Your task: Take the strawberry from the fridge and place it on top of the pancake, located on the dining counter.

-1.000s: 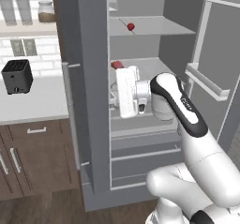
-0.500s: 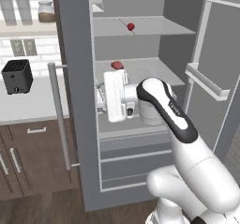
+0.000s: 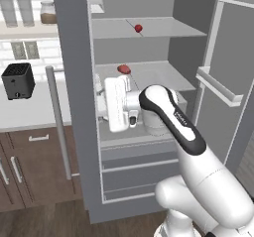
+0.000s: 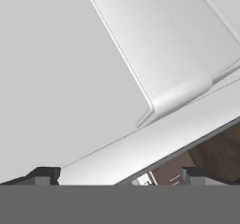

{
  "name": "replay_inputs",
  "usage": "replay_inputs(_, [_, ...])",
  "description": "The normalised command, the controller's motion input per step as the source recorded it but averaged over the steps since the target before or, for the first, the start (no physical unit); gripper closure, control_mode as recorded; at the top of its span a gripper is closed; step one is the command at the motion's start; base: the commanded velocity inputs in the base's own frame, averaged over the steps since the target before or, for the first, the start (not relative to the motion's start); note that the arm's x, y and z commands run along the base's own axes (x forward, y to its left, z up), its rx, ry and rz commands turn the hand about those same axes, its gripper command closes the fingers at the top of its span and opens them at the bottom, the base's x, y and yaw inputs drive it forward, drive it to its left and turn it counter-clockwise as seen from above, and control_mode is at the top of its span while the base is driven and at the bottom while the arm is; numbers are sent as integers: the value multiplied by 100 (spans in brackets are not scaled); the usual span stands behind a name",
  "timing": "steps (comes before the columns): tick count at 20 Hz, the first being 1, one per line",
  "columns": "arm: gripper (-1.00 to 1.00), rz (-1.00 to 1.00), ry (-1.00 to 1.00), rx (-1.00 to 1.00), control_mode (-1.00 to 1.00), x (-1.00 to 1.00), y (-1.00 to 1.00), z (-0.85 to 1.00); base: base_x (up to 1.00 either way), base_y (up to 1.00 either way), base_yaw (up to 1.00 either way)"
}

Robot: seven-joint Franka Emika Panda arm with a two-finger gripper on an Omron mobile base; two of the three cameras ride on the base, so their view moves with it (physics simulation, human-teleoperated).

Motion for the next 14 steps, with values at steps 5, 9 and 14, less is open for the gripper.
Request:
replay_inputs(5, [-100,0,7,0,-100,-5,27,-4,0,0,0])
replay_inputs(9, [-100,0,4,0,-100,-3,19,-1,0,0,0])
replay_inputs(14, [-100,-2,5,-7,-100,-1,-19,-4,0,0,0])
